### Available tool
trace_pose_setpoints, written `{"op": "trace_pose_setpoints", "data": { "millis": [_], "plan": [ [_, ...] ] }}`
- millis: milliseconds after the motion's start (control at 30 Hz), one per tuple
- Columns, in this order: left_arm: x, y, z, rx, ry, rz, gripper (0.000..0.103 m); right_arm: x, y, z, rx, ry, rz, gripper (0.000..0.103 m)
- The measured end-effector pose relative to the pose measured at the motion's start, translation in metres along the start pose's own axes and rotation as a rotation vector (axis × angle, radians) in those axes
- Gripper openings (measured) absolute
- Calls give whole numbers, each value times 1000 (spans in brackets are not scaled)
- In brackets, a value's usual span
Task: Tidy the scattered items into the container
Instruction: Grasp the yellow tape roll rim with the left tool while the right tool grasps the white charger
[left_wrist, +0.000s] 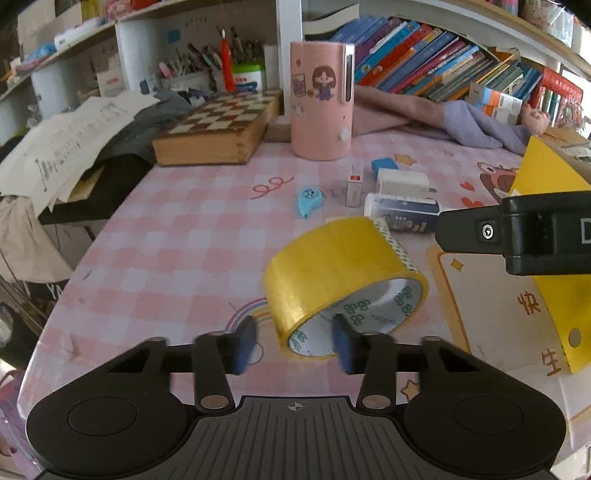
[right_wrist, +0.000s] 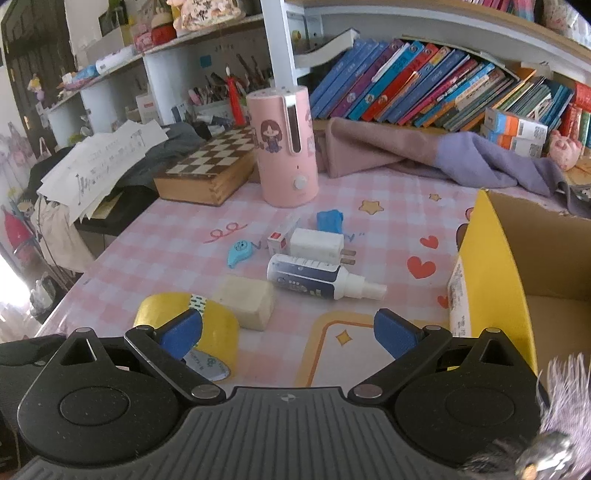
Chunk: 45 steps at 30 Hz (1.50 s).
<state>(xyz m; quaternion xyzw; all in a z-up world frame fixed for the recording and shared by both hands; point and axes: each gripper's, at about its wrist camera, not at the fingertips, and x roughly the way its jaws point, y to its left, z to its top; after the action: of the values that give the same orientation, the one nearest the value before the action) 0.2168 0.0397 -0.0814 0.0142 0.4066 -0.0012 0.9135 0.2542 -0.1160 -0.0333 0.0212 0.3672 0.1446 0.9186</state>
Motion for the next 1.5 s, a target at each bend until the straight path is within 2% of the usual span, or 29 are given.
{"op": "trace_pose_setpoints", "data": {
  "millis": [33, 167, 267, 400, 600, 667, 800, 867, 967, 1167, 1200, 1233, 1267, 1500],
  "plan": [
    [2, 1, 0, 0, 3, -4, 17, 3, 0, 1, -1, 6, 2, 101],
    [-4, 11, 1, -21, -14, -4, 9, 13, 2, 2, 2, 29, 15, 101],
    [-12, 25, 1, -61, -13, 19, 8, 21, 5, 5, 8, 41, 33, 101],
    [-18, 52, -5, -178, 16, 44, 7, 32, 15, 7, 0, 67, 78, 101],
    [-29, 82, -15, -297, 18, 131, 7, 52, 43, 2, -83, 144, 147, 77],
    [-32, 89, -17, -330, 16, 150, 7, 59, 52, 1, -118, 162, 154, 69],
    [-38, 101, -22, -385, 17, 170, 7, 73, 63, -2, -173, 187, 152, 59],
    [-40, 103, -22, -398, 11, 175, 7, 80, 64, -4, -181, 207, 150, 50],
    [-40, 104, -21, -404, 4, 175, 7, 87, 65, -4, -193, 217, 149, 44],
    [-40, 103, -18, -395, -8, 167, 7, 94, 74, -5, -274, 209, 128, 42],
    [-40, 102, -17, -392, -10, 165, 7, 95, 76, -6, -288, 205, 126, 39],
    [-40, 102, -16, -391, -12, 162, 7, 95, 76, -6, -302, 201, 125, 29],
    [-40, 102, -15, -390, -13, 159, 7, 95, 77, -6, -314, 199, 129, 24],
    [-47, 97, -6, -369, -54, 139, 7, 81, 69, 3, -254, 173, 182, 24]
  ]
}}
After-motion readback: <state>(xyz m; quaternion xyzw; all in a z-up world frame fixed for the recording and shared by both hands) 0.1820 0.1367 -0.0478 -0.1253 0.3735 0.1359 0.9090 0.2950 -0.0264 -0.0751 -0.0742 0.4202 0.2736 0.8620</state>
